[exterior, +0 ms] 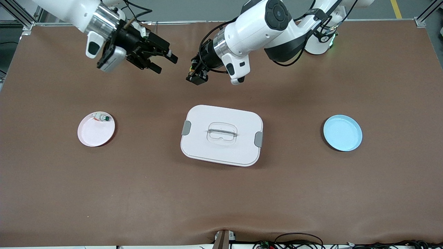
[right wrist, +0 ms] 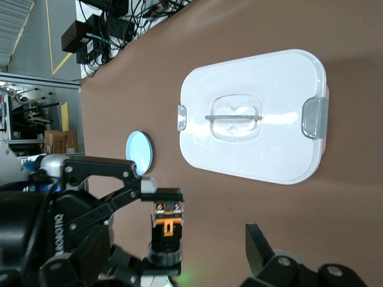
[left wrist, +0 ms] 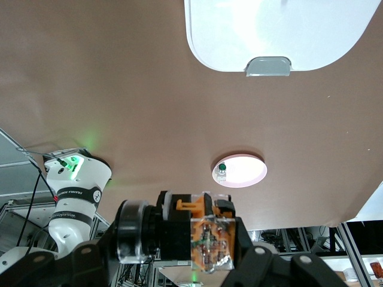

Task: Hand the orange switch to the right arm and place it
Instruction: 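Bring the switch above the box while the right gripper reaches toward it, then grasp the switch with the right gripper and open the left gripper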

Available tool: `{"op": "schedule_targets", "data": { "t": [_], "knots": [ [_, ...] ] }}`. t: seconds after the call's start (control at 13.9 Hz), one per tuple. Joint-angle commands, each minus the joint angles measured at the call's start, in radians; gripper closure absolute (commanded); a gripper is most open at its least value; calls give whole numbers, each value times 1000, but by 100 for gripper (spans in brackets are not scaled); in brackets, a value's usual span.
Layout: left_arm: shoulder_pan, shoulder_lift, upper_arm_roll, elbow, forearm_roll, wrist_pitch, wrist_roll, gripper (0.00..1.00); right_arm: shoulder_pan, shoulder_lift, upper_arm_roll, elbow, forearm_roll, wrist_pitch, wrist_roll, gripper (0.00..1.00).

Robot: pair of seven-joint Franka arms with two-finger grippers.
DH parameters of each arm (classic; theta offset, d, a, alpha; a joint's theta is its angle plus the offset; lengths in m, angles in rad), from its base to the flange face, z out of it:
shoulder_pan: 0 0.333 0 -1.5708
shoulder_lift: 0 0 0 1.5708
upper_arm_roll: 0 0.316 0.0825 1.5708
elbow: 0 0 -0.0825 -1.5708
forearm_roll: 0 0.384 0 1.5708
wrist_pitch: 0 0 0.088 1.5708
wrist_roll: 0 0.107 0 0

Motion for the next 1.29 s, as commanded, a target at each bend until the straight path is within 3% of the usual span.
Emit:
{"op": "schedule_targets", "data": {
  "t": [0.0,0.93,1.08,1.22],
  "knots": [
    [-3,0,-3,6,23,15,-28,63,31,34,13,-24,27,62,11,0],
    [-1,0,-3,3,23,15,-28,63,120,106,13,-19,73,185,109,0],
    [-1,0,-3,3,23,15,-28,63,120,105,13,-18,73,183,109,37],
    [-1,0,-3,1,23,15,-28,63,120,105,13,-16,73,179,118,85]
  ]
}}
